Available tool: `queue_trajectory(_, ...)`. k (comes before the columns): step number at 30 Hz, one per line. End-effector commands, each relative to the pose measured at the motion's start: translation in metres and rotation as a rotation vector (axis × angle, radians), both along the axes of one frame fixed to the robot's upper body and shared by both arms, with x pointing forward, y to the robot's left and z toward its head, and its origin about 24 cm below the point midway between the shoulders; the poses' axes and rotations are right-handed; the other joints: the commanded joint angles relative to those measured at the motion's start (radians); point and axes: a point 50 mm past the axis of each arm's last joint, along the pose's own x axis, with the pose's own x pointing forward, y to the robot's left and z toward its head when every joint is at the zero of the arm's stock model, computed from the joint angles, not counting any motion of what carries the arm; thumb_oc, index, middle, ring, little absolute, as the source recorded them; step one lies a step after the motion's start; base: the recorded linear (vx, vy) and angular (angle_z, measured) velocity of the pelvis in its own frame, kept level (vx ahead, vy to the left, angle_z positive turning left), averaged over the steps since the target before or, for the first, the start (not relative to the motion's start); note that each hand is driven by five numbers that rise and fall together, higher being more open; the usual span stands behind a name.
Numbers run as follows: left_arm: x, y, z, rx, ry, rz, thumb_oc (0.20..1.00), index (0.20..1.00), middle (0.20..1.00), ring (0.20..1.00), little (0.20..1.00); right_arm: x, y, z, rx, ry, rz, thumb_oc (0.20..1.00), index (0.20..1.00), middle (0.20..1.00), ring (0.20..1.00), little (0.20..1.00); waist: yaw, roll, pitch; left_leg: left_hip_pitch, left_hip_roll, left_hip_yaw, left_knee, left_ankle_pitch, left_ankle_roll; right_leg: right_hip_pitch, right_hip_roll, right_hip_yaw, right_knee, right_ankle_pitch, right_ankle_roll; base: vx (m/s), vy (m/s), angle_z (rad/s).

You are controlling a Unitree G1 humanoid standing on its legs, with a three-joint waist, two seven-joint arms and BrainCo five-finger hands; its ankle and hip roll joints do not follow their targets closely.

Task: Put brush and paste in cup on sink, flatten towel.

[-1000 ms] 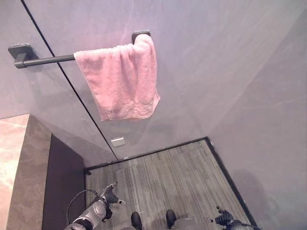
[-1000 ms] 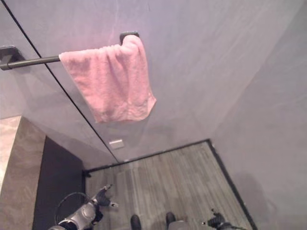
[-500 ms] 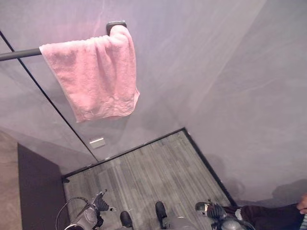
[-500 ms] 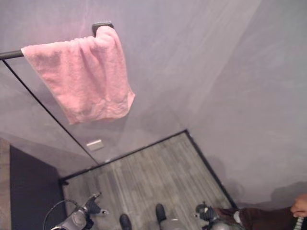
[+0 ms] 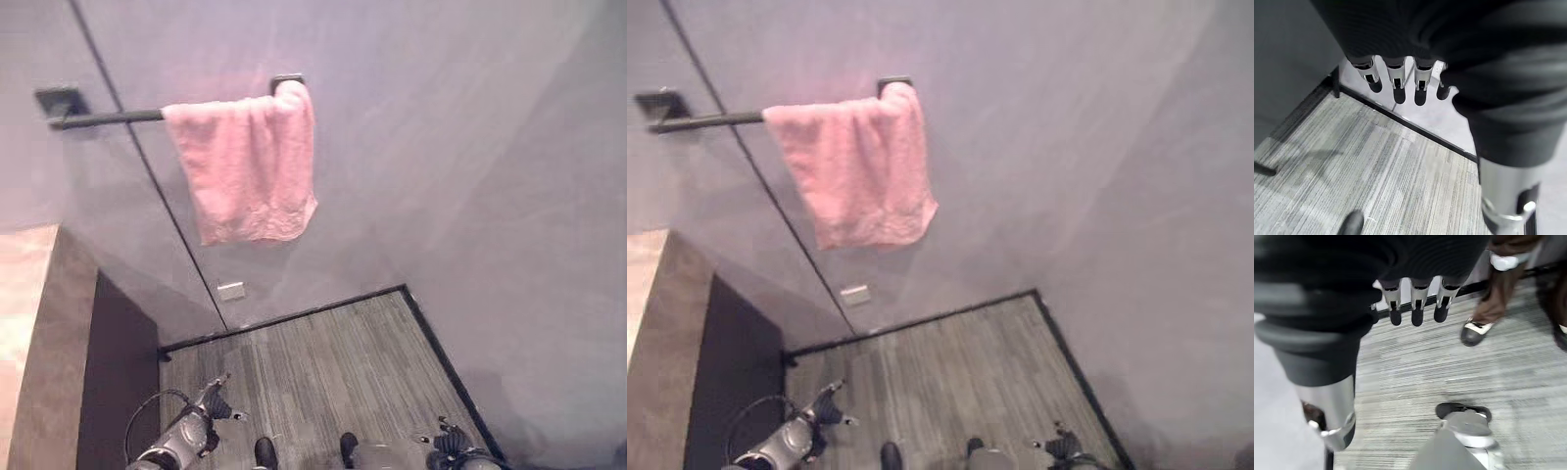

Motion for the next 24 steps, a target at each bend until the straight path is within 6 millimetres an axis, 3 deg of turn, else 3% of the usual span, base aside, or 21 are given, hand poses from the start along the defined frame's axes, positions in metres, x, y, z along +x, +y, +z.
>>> queue_trajectory(1,0.015,0.005,0.012,-0.004,-0.087,-0.003,1.0,1.0,1.0,1.0,1.0,0.008,-0.001,0.005,0.006,-0.059,-0.023,1.0,1.0,1.0,1.0,1.0,-0.014,0.006,0.013,0.112,-0.071,-0.028,-0.05,-0.003,-0.038,0.041,-0.024,0.036,-0.05,0.171,0.012,0.07,0.082,0.24)
queue_trajectory(4,0.01,0.006,0.009,0.003,-0.067,0.001,1.0,1.0,1.0,1.0,1.0,0.006,0.001,0.003,0.002,-0.043,-0.014,1.0,1.0,1.0,1.0,1.0,-0.006,0.002,0.002,0.112,-0.085,-0.021,-0.047,-0.009,-0.039,0.066,-0.036,0.036,-0.081,0.201,0.026,0.08,0.071,0.27)
queue_trajectory(10,-0.003,0.014,0.003,0.022,-0.02,0.038,1.0,1.0,1.0,1.0,1.0,0.0,0.003,0.0,0.009,-0.017,-0.019,1.0,1.0,1.0,1.0,1.0,0.016,-0.019,-0.02,0.109,-0.069,-0.001,-0.083,0.009,-0.049,0.082,-0.034,0.045,-0.146,0.222,0.048,0.02,-0.01,-0.39)
queue_trajectory(24,-0.008,0.014,-0.001,0.016,-0.002,0.062,1.0,1.0,1.0,1.0,1.0,-0.009,0.001,-0.004,-0.003,0.025,-0.026,1.0,1.0,1.0,1.0,1.0,0.036,-0.027,-0.016,0.109,-0.053,0.026,-0.095,0.014,-0.057,0.087,-0.045,0.01,-0.2,0.191,0.053,0.0,-0.02,-0.06)
